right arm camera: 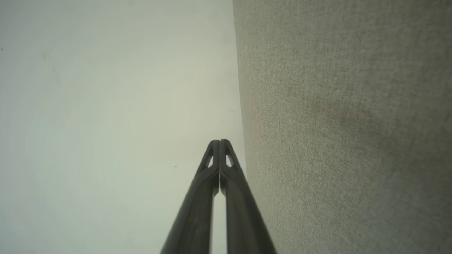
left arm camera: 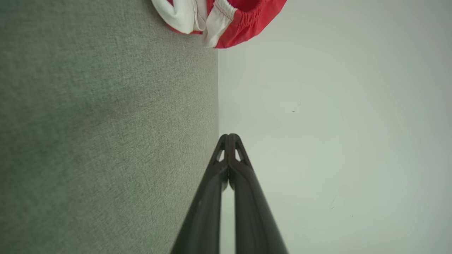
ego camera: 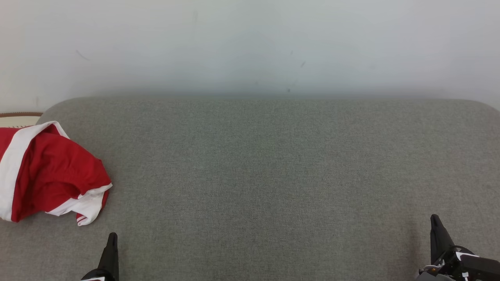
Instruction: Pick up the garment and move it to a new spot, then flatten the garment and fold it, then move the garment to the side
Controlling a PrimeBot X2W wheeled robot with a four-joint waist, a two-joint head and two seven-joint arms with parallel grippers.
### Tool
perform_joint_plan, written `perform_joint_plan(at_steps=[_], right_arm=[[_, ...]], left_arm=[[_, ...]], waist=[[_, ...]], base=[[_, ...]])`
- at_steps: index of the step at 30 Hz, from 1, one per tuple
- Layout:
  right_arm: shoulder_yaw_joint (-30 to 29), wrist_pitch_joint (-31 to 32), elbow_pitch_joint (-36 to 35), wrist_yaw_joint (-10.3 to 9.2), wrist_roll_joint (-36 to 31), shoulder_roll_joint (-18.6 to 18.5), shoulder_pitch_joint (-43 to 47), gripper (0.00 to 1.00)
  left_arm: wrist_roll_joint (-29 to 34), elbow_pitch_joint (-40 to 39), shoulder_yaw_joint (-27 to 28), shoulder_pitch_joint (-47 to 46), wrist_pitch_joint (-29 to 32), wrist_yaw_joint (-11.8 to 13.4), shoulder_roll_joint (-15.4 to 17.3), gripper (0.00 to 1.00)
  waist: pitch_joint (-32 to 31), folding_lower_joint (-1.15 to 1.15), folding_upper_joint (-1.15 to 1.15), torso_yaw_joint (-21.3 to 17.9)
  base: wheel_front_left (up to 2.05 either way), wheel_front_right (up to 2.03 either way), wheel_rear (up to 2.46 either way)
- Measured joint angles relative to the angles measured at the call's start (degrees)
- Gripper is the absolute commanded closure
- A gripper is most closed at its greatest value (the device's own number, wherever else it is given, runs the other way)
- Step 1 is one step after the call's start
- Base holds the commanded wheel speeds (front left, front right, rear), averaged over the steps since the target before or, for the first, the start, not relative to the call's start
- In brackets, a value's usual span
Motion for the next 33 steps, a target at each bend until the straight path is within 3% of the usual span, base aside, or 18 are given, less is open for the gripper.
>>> perform_joint_plan(at_steps=[33], right_arm=[[0.00, 0.00, 0.00, -0.01, 0.00, 0.00, 0.00, 1.00]], left_arm=[[0.00, 0.00, 0.00, 0.00, 0.00, 0.00, 0.00, 1.00]], waist=[[0.00, 0.00, 0.00, 0.00]], base=[[0.00, 0.00, 0.00]])
